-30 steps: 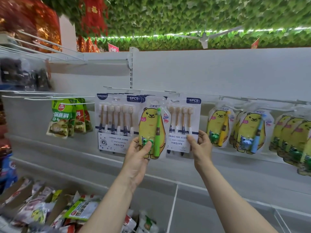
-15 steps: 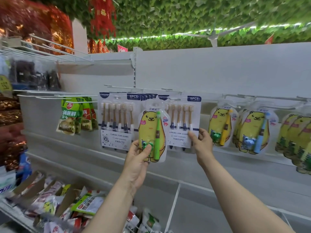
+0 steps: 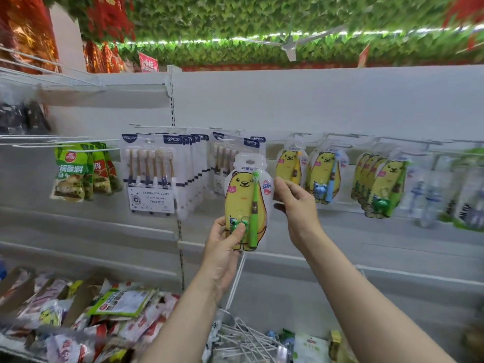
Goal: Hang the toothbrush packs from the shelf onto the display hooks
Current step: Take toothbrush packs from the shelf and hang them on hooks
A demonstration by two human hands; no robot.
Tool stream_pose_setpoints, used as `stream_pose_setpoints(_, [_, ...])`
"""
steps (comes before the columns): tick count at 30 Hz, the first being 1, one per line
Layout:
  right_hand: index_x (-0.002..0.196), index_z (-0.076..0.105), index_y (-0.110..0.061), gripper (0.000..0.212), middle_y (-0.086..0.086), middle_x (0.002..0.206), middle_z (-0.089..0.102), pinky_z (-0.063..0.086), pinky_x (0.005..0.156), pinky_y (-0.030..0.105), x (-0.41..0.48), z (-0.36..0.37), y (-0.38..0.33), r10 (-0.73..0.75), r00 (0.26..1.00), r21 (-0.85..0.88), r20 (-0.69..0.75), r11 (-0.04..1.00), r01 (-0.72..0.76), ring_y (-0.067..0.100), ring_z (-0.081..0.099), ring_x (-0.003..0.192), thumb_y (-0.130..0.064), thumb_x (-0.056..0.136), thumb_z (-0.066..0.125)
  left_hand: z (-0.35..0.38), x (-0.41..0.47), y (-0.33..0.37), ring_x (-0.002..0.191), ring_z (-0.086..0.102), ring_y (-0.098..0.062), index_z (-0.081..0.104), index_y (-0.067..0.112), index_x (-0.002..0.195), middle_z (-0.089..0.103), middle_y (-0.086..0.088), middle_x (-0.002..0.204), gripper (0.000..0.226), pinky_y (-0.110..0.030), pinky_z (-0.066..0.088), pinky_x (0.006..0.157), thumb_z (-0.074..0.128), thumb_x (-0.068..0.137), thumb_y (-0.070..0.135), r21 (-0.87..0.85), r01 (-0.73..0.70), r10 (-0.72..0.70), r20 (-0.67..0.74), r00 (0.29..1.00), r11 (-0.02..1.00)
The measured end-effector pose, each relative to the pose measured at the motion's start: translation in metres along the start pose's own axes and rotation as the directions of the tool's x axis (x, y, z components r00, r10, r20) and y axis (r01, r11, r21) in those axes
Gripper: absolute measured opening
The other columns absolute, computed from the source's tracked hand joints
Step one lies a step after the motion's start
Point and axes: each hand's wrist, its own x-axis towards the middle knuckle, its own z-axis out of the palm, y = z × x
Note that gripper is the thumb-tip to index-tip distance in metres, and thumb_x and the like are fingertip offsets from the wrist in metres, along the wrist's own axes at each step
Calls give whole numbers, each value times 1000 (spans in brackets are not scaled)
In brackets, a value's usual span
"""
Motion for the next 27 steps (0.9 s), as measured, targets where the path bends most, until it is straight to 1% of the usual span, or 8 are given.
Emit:
stream_pose_setpoints(2, [99, 75, -17, 24, 5, 95, 75, 51, 77, 32, -15, -18, -12, -9, 999, -9, -42, 1000, 9, 15, 64, 86, -37, 87, 72, 19, -11, -14, 86, 69, -23, 53, 11, 111, 72, -11, 99, 30, -35, 54, 75, 61, 87, -4, -13, 33, -32, 44, 999, 999])
stream_pose_setpoints(6, [100, 74, -8, 19, 5, 89, 74, 55, 73, 26, -37, -53, -31, -52, 993, -16, -102, 999, 51, 13, 65, 82, -22, 88, 75, 49, -28, -36, 85, 71, -21, 53, 11, 112, 73, -10, 97, 31, -33, 58, 73, 62, 86, -3, -28, 84, -81, 106, 991, 996])
stream_pose_setpoints(10, [96, 74, -7, 12, 4, 85, 75, 54, 68, 22, -52, -94, -48, -85, 979, -33, -185, 996, 80, 11, 67, 77, -14, 87, 75, 79, -45, -53, 91, 69, -23, 56, 11, 114, 74, -9, 99, 34, -38, 53, 82, 67, 82, 4, 21, 141, -142, 171, 975, 990])
stream_pose_setpoints(12, [96, 74, -8, 11, 4, 86, 75, 56, 71, 24, -55, -113, -56, -89, 969, -30, -232, 996, 85, 13, 68, 78, -14, 86, 76, 92, -48, -58, 91, 69, -23, 59, 11, 113, 74, -9, 100, 28, -38, 52, 84, 66, 86, 4, 77, 160, -173, 203, 964, 984])
stream_pose_setpoints(15, [104, 71, -6, 20, 8, 90, 75, 57, 76, 27, -52, -142, -68, -97, 952, -15, -291, 995, 97, 14, 70, 81, -11, 85, 77, 112, -49, -67, 85, 69, -17, 62, 12, 109, 73, -6, 98, 20, -32, 53, 78, 64, 90, 5, 167, 165, -202, 243, 949, 972])
stream_pose_setpoints(20, [109, 67, -4, 28, 10, 91, 75, 55, 65, 21, -46, -189, -81, -95, 927, -22, -362, 995, 94, 10, 71, 75, -13, 85, 77, 153, -43, -88, 83, 71, -14, 63, 11, 110, 74, -6, 99, 20, -26, 55, 67, 64, 91, 6, 237, 167, -230, 272, 934, 957])
stream_pose_setpoints(23, [107, 66, -4, 26, 10, 90, 74, 54, 64, 21, -40, -217, -84, -98, 912, -25, -399, 995, 96, 9, 71, 72, -13, 85, 77, 178, -36, -105, 85, 71, -15, 64, 8, 111, 74, -8, 99, 23, -27, 56, 69, 68, 89, 8, 242, 177, -243, 278, 929, 954])
stream_pose_setpoints(27, [101, 67, -8, 19, 8, 88, 74, 55, 63, 21, -24, -244, -90, -129, 909, -76, -397, 991, 107, 10, 71, 73, -13, 85, 77, 209, -25, -127, 81, 73, -15, 63, 6, 110, 76, -3, 89, 23, -30, 58, 72, 68, 88, 6, 226, 188, -250, 286, 925, 956])
